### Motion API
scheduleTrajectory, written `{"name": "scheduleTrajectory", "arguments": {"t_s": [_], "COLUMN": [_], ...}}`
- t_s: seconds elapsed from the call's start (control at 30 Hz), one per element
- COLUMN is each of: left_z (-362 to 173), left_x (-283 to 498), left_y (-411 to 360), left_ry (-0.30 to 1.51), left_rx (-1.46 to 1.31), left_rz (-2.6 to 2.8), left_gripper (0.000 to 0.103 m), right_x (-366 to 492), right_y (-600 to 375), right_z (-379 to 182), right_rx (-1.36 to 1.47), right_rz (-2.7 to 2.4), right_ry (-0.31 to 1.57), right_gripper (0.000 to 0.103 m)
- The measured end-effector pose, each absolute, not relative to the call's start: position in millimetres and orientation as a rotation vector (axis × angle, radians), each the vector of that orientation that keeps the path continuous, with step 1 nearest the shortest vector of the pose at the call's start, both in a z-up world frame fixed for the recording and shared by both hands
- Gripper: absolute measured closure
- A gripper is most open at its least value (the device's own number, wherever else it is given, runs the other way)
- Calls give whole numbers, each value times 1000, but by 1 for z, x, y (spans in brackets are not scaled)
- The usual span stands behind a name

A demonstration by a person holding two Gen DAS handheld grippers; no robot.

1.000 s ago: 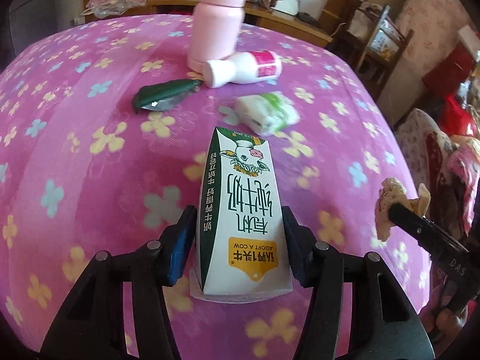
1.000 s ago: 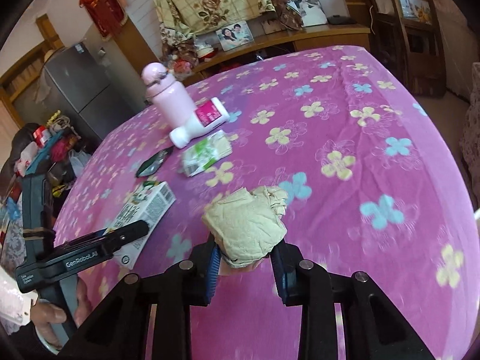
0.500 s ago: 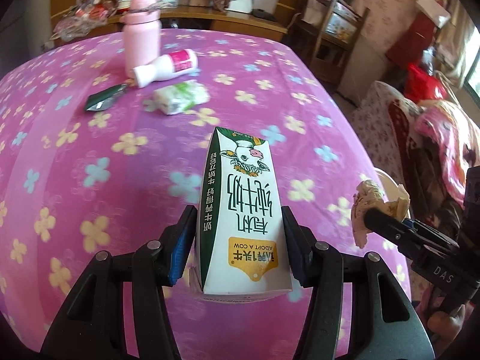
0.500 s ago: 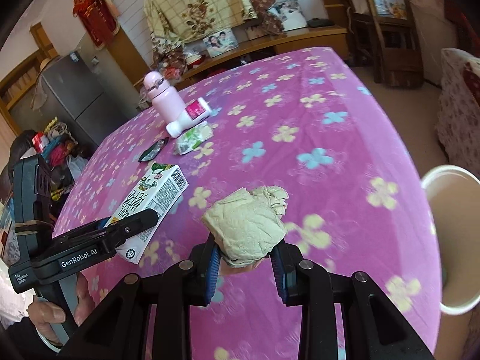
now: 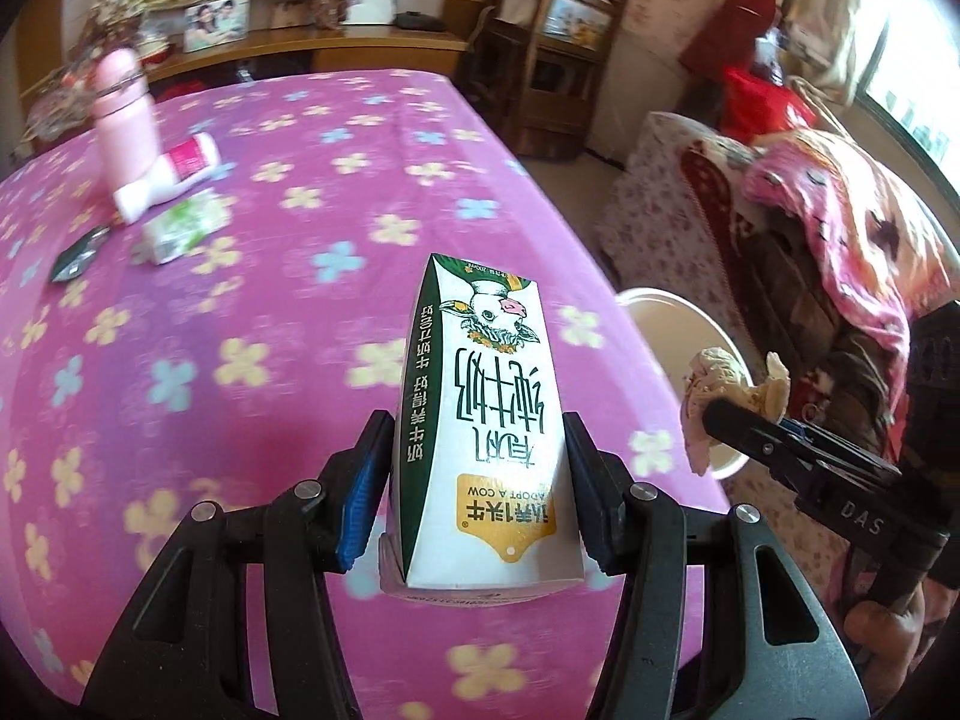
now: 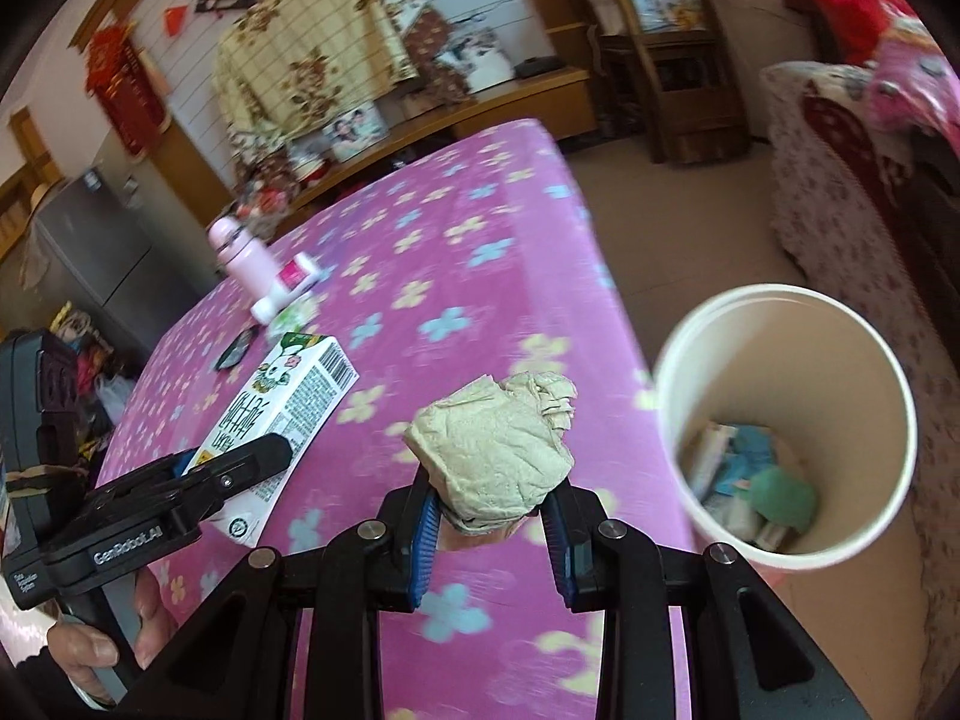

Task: Collect trash
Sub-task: 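Carry the milk carton and beige tissue over the white bucket with both tools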

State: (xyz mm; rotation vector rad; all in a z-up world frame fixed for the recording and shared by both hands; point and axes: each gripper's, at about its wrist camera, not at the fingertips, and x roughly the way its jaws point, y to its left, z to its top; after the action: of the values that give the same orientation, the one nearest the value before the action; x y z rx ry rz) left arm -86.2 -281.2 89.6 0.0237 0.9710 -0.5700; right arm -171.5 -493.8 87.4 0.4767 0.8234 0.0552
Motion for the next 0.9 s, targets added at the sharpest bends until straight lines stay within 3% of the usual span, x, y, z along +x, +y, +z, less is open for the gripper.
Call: {"name": "scheduleTrajectory", "arguments": {"t_s": [0.43,0.9], "left_z": [92,73], "left_x": [-106,-97], "left_y": [-378,-431], "left_ry": [962,1015], "left_rx": [127,136], "left_rz": [-695,-748], "left_gripper": [50,50], "right_x": [-203,-206], "right_y": [-568,-610], "right_z": [71,44], "right_rx": [557,601], "right_rz": [-76,-149], "right_ry": [835,872], "right_gripper": [73,73]}}
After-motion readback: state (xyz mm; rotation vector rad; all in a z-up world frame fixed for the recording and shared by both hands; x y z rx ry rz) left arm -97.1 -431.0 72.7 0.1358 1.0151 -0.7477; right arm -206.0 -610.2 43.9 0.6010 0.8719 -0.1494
